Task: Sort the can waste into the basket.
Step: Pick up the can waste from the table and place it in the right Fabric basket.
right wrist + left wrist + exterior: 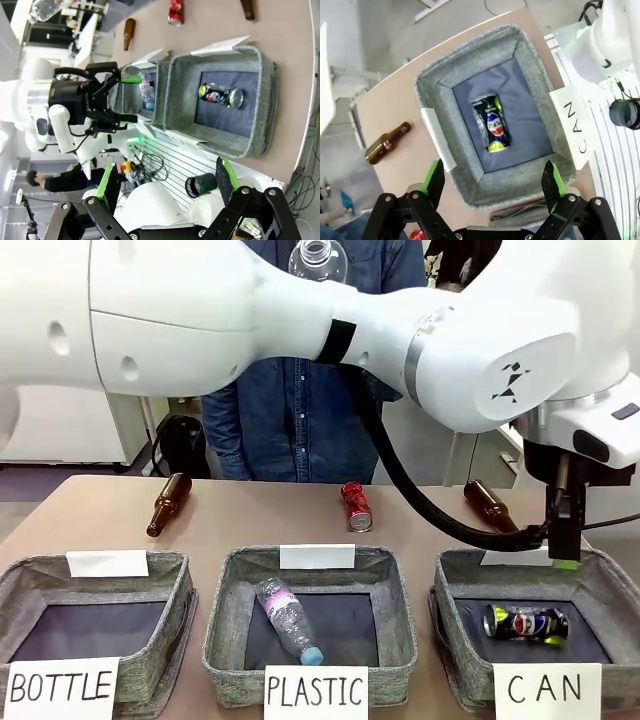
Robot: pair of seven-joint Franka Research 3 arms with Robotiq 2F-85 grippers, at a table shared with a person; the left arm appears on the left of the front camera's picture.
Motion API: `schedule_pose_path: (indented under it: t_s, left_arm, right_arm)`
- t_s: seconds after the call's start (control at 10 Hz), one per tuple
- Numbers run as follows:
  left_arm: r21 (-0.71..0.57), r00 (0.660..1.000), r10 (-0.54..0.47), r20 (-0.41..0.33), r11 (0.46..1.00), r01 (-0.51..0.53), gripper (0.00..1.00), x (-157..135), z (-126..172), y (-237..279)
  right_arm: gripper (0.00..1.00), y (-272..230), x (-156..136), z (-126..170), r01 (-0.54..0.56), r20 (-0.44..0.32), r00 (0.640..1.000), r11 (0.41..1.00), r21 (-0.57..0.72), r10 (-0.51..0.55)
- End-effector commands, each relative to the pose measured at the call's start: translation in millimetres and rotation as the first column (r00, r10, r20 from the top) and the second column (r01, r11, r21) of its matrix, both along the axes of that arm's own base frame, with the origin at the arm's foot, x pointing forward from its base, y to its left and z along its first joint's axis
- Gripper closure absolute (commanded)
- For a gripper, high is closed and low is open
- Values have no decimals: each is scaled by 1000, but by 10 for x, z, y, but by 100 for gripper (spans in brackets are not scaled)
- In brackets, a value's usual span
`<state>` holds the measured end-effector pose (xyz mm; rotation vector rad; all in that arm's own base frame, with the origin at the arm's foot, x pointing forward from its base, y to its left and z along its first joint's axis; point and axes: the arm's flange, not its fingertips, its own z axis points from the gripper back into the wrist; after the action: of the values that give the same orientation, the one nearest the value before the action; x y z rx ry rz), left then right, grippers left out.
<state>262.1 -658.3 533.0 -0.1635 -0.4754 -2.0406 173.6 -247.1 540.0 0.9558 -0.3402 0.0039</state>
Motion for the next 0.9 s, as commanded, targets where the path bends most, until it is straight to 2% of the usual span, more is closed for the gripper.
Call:
schedule_pose_path:
  t_s: [0.0,0.1,0.3,0.5,0.6,0.7,0.8]
  left_arm:
    - [-6,999,40,18,999,-40,21,-67,49,103]
    - [15,999,49,6,999,-49,21,-159,151,185]
    - [98,994,61,-96,994,-51,21,-409,567,642]
    - [144,971,206,-124,972,-188,21,-613,1036,1543]
    - [128,942,308,-131,948,-292,21,-645,1193,2018]
    - [111,902,395,-173,918,-381,21,-622,1302,2476]
    - [87,826,497,-268,866,-493,21,-478,1352,2927]
  right_arm:
    - [0,-6,14,39,30,-4,1000,1000,9,-30]
    - [0,-6,14,39,30,-4,1000,1000,9,-30]
    - [0,-6,14,39,30,-4,1000,1000,9,-30]
    - [0,92,75,30,-10,-12,1000,1000,2,10]
    - [0,263,188,80,-24,-18,1000,1000,-6,24]
    - [0,512,315,146,-89,-14,996,996,0,89]
    - [0,827,491,209,-103,4,995,994,35,103]
